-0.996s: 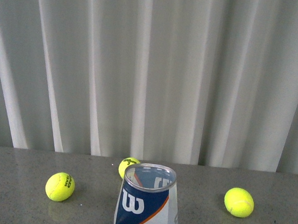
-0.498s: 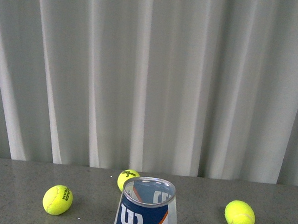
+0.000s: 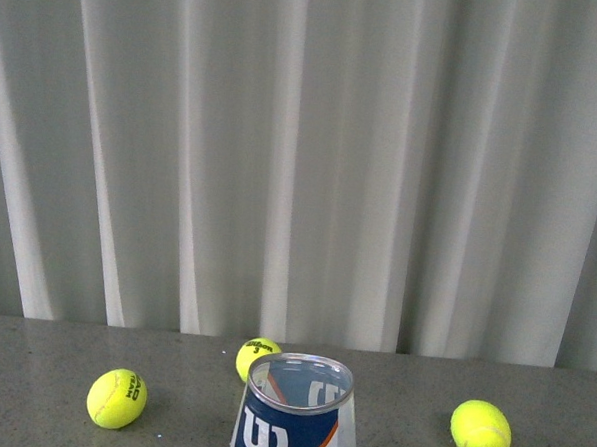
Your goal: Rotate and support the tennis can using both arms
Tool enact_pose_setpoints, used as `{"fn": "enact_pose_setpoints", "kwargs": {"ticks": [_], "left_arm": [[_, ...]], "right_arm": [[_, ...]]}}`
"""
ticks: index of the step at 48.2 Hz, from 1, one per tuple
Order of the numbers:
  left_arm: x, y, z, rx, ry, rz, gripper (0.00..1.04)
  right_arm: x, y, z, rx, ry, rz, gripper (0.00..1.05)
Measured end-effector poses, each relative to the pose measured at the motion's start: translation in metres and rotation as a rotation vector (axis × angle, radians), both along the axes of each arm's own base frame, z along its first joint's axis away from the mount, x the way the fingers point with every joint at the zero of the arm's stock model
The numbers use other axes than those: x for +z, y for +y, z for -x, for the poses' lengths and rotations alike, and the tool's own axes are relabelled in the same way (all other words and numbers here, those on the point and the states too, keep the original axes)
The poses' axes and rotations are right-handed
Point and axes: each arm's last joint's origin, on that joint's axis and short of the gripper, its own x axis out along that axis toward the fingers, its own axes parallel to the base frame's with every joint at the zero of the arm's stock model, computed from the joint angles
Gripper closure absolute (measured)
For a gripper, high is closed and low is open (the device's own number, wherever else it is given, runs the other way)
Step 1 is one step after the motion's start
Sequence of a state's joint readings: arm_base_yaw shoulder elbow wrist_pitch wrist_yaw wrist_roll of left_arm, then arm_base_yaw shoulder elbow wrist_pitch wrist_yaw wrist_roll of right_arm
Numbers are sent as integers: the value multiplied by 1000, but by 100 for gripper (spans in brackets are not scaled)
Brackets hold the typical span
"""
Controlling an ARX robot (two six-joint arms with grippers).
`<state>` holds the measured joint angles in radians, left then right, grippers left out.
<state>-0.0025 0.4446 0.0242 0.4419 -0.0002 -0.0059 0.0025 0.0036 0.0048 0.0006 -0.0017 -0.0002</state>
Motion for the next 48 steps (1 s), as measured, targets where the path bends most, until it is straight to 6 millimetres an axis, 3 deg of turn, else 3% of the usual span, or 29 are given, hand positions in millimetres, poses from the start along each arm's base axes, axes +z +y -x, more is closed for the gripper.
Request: {"fn": "enact_pose_setpoints", "kwargs": {"ticks": [48], "left_arm": [[-2, 0, 30, 0, 0, -2, 101]], "right_arm": [[0, 0, 0, 0, 0, 0, 7]]}}
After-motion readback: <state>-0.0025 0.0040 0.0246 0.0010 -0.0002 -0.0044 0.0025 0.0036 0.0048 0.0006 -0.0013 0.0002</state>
